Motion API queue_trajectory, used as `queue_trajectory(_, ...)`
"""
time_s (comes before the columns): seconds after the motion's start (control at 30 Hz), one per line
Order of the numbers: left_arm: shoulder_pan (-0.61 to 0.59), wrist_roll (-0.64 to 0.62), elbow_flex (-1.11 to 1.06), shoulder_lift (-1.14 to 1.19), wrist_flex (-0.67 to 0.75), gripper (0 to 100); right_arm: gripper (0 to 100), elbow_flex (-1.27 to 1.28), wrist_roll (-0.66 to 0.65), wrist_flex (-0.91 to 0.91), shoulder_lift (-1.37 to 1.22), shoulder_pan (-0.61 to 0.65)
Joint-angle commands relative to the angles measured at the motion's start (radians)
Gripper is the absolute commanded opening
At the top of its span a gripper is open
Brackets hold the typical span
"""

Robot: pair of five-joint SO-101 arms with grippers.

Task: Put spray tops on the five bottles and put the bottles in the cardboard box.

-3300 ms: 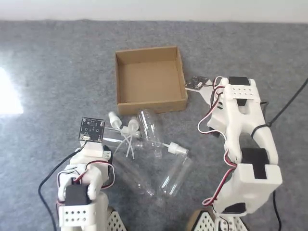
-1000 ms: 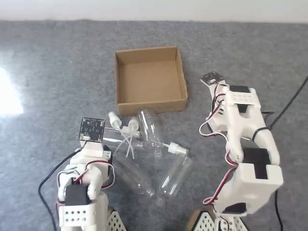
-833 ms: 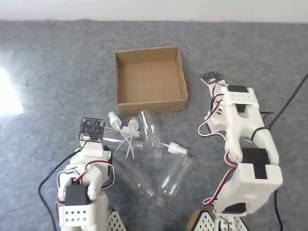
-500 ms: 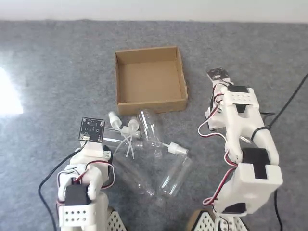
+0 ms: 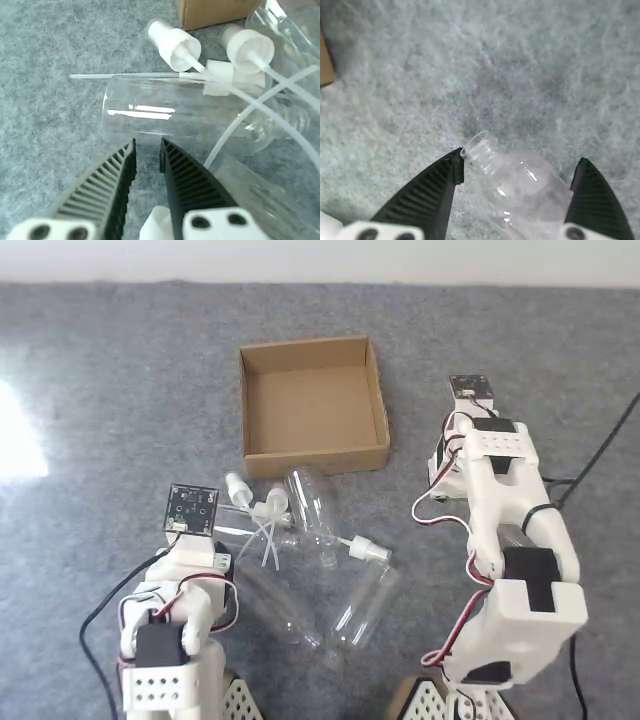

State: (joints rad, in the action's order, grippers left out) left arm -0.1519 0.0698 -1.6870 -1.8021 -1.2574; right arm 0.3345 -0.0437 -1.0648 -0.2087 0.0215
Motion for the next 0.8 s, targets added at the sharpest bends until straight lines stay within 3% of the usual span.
queue_trajectory(0.0, 0.000, -0.009, 0.002, -0.018, -0.005, 7, 31.0, -0.012, -0.086, 0.013, 0.079, 0.010)
queue_trajectory(0.77, 0.000, -0.009, 0.002, -0.018, -0.005, 7, 31.1, -0.049, -0.517, -0.018, 0.068, 0.010)
